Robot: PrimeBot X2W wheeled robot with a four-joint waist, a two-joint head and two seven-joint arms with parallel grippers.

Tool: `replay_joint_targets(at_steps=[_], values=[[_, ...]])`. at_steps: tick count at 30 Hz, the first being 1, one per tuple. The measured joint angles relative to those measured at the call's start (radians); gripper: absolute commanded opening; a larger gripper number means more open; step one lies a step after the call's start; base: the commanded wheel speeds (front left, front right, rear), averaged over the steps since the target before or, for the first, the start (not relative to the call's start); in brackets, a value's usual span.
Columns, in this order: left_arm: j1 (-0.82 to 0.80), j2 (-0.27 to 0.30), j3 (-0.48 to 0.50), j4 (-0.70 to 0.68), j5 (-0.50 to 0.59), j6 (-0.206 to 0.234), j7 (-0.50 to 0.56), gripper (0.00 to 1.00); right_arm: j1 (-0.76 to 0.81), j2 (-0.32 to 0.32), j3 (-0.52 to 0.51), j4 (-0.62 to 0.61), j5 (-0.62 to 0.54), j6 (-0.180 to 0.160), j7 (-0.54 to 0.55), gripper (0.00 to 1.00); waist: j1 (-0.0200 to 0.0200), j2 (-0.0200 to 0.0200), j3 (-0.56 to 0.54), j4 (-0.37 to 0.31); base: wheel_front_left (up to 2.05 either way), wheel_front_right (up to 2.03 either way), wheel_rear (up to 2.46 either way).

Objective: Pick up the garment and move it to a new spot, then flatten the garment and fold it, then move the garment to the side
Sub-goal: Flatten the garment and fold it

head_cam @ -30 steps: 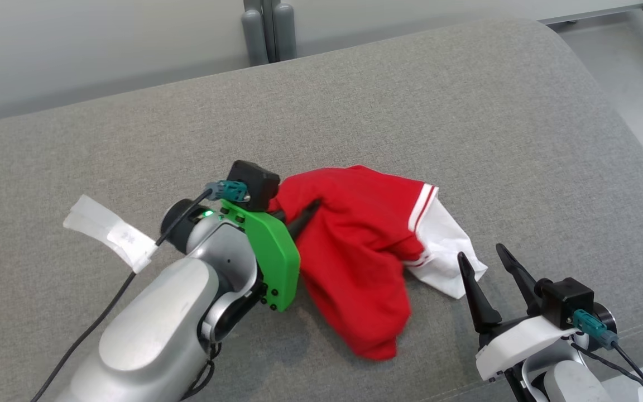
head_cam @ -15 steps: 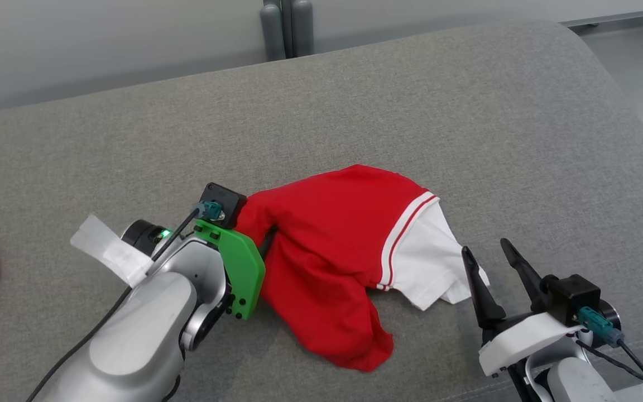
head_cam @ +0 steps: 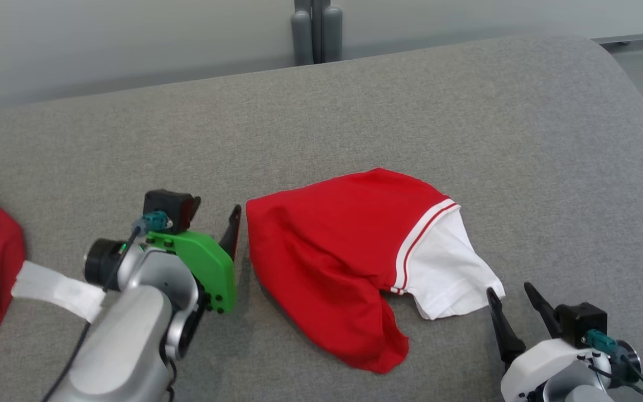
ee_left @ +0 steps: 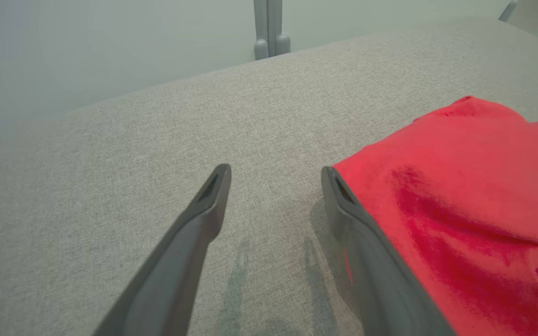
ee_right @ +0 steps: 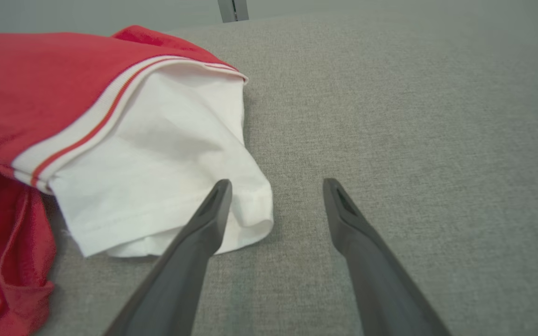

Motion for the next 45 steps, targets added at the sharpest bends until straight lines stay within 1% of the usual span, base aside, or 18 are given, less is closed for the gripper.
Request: replay_joint_targets(at_steps=[2, 6, 11, 12, 13, 14, 15, 16, 17, 20, 22, 27, 28, 32, 34, 37, 41, 45], values=[[0.045, -0.028, 0.010, -0.014, -0.026, 0.000, -0.010, 1.00, 0.011, -0.004, -0.002, 0.029, 0.000, 0.000, 0.000, 1.00, 0.0000, 0.0000, -0.001, 0.010, 0.00, 0.00, 0.00], [0.134, -0.086, 0.004, -0.024, -0.037, 0.000, -0.023, 1.00, 0.010, -0.006, -0.011, 0.050, 0.000, 0.000, 0.000, 1.00, 0.0000, 0.0000, -0.001, 0.030, 0.00, 0.00, 0.00], [0.191, -0.118, 0.027, -0.041, -0.050, 0.000, -0.039, 1.00, -0.006, -0.005, -0.007, 0.081, 0.000, 0.001, 0.000, 1.00, 0.0000, 0.0000, -0.004, 0.051, 0.00, 0.00, 0.00], [0.202, -0.126, 0.029, -0.048, -0.058, 0.000, -0.039, 1.00, -0.014, -0.005, -0.003, 0.091, 0.000, 0.002, 0.000, 0.95, 0.0000, 0.0000, -0.005, 0.053, 0.00, 0.00, 0.00], [0.213, -0.135, 0.025, -0.054, -0.066, 0.000, -0.035, 1.00, -0.020, -0.004, -0.002, 0.099, 0.000, 0.002, 0.000, 0.95, 0.0000, 0.0000, -0.006, 0.055, 0.00, 0.00, 0.00], [0.224, -0.140, 0.007, -0.061, -0.073, 0.000, -0.020, 1.00, -0.023, -0.003, -0.002, 0.105, 0.001, 0.005, 0.000, 0.50, 0.0000, 0.0000, -0.007, 0.057, 0.00, 0.00, 0.00], [0.237, -0.146, -0.012, -0.069, -0.082, 0.000, -0.006, 1.00, -0.024, -0.002, -0.004, 0.104, 0.002, 0.005, 0.000, 0.35, 0.0000, 0.0000, -0.008, 0.060, 0.00, 0.00, 0.00], [0.252, -0.151, -0.026, -0.081, -0.089, 0.000, 0.006, 1.00, -0.029, -0.002, -0.006, 0.105, 0.004, 0.006, 0.000, 0.04, 0.0000, 0.0000, -0.007, 0.062, 0.00, 0.00, 0.00], [0.267, -0.157, -0.037, -0.092, -0.095, 0.000, 0.015, 1.00, -0.037, -0.001, -0.006, 0.104, 0.006, 0.008, 0.000, 0.00, 0.0000, 0.0000, -0.006, 0.063, 0.00, 0.00, 0.00], [0.294, -0.158, -0.062, -0.112, -0.112, 0.001, 0.033, 1.00, -0.068, 0.002, -0.010, 0.080, 0.019, 0.011, 0.000, 0.00, 0.0000, 0.0000, -0.003, 0.065, 0.00, 0.00, 0.00], [0.301, -0.156, -0.071, -0.127, -0.120, 0.001, 0.044, 1.00, -0.095, 0.004, -0.020, 0.028, 0.029, 0.018, 0.000, 0.00, 0.0000, 0.0000, -0.002, 0.065, 0.00, 0.00, 0.00], [0.304, -0.154, -0.095, -0.162, -0.119, 0.001, 0.055, 1.00, -0.216, 0.000, -0.039, -0.108, 0.039, 0.022, 0.000, 0.00, 0.0000, 0.0000, 0.003, 0.054, 0.00, 0.00, 0.00], [0.304, -0.154, -0.105, -0.170, -0.119, 0.000, 0.058, 1.00, -0.233, -0.005, -0.040, -0.127, 0.038, 0.028, 0.000, 0.00, 0.0000, 0.0000, 0.003, 0.051, 0.00, 0.00, 0.00], [0.304, -0.159, -0.137, -0.198, -0.119, -0.006, 0.068, 1.00, -0.268, -0.043, -0.030, -0.176, 0.031, 0.031, 0.000, 0.00, 0.0000, 0.0000, 0.003, 0.048, 0.00, 0.00, 0.00], [0.301, -0.160, -0.139, -0.206, -0.119, -0.006, 0.068, 1.00, -0.291, -0.053, -0.009, -0.196, 0.029, 0.037, 0.000, 0.00, 0.0000, 0.0000, 0.001, 0.048, 0.00, 0.00, 0.00], [0.300, -0.161, -0.141, -0.212, -0.119, -0.006, 0.068, 1.00, -0.326, -0.066, 0.051, -0.225, 0.027, 0.046, 0.000, 0.00, 0.0000, 0.0000, -0.008, 0.049, 0.00, 0.00, 0.00], [0.300, -0.162, -0.148, -0.214, -0.126, -0.006, 0.068, 1.00, -0.369, -0.100, 0.137, -0.267, 0.019, 0.047, 0.000, 0.00, 0.0001, 0.0000, -0.018, 0.054, 0.00, 0.00, 0.00], [0.301, -0.164, -0.155, -0.213, -0.135, -0.006, 0.068, 1.00, -0.426, -0.121, 0.239, -0.325, 0.070, 0.047, 0.025, 0.00, 0.0001, 0.0000, -0.028, 0.065, 0.00, 0.00, 0.00]])
